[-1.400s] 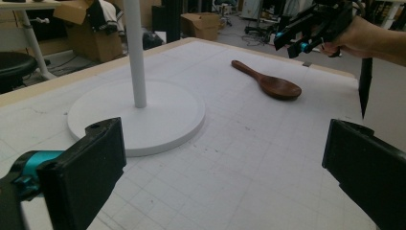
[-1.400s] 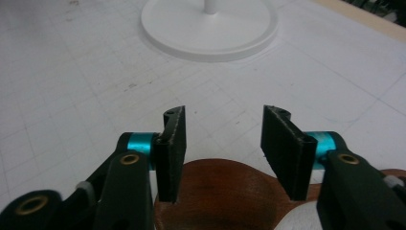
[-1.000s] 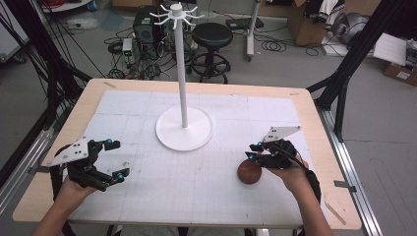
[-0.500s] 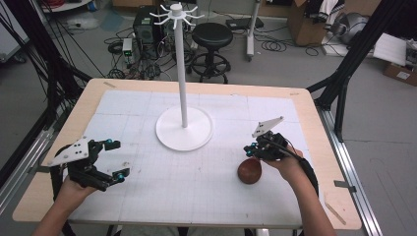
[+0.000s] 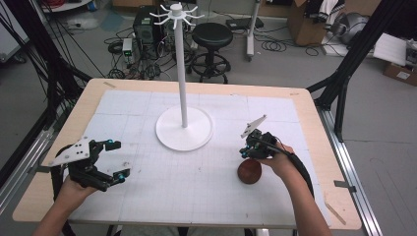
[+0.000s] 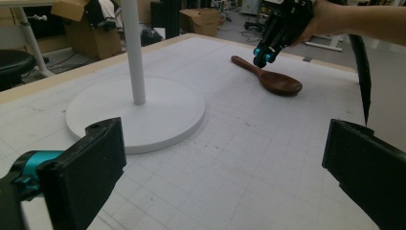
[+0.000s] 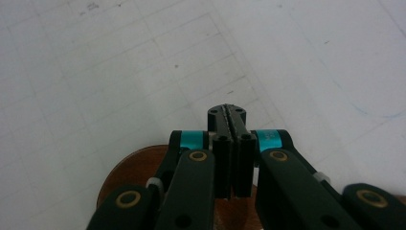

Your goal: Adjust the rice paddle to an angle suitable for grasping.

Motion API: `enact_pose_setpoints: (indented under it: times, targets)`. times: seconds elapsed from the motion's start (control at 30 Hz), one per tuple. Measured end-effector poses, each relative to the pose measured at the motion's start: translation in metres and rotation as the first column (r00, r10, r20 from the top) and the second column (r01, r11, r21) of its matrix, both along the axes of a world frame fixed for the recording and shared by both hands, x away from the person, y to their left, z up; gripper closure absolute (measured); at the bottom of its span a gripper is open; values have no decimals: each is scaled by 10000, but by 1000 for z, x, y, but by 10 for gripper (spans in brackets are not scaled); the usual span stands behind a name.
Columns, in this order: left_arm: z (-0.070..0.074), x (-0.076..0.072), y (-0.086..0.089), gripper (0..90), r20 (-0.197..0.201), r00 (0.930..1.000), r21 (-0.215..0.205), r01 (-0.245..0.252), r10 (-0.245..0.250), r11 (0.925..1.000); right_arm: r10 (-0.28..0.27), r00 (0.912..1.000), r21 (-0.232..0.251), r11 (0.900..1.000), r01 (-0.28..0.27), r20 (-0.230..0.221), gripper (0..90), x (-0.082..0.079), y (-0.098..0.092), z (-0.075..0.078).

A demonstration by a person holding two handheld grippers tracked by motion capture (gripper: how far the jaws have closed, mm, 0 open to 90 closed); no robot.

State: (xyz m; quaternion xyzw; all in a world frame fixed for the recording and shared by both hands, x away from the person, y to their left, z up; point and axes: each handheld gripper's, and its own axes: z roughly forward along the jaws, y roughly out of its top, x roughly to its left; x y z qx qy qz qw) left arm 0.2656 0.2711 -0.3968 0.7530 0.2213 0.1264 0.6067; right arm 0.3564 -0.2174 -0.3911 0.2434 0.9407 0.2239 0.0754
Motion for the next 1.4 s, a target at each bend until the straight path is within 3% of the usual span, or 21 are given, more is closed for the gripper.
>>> enact_pose_setpoints:
  times: [0.1, 0.23, 0.47, 1.07, 1.4]
  targets:
    - [0, 0, 0, 18, 4, 10000, 64, 22, -22, 10000, 123, 9998, -466, 9988, -130, -153, 896, 1, 7, -6]
    - [0, 0, 0, 17, 13, 10000, 100, 6, -6, 9999, 132, 9990, -781, 9968, -165, -419, 897, 4, 12, -12]
    - [-1, 0, -1, 17, 21, 10000, 180, 38, -38, 9998, 28, 9988, -1318, 9912, -93, -497, 897, 6, 16, -20]
    - [-1, 0, -1, 18, 85, 9999, 235, -100, 98, 9997, -786, 9935, -1727, 9829, 634, -825, 898, 14, 6, -21]
    - [-1, -1, -1, 17, 142, 9999, 270, -75, 71, 9996, -460, 9906, -1822, 9830, 220, -1287, 899, -3, 6, -24]
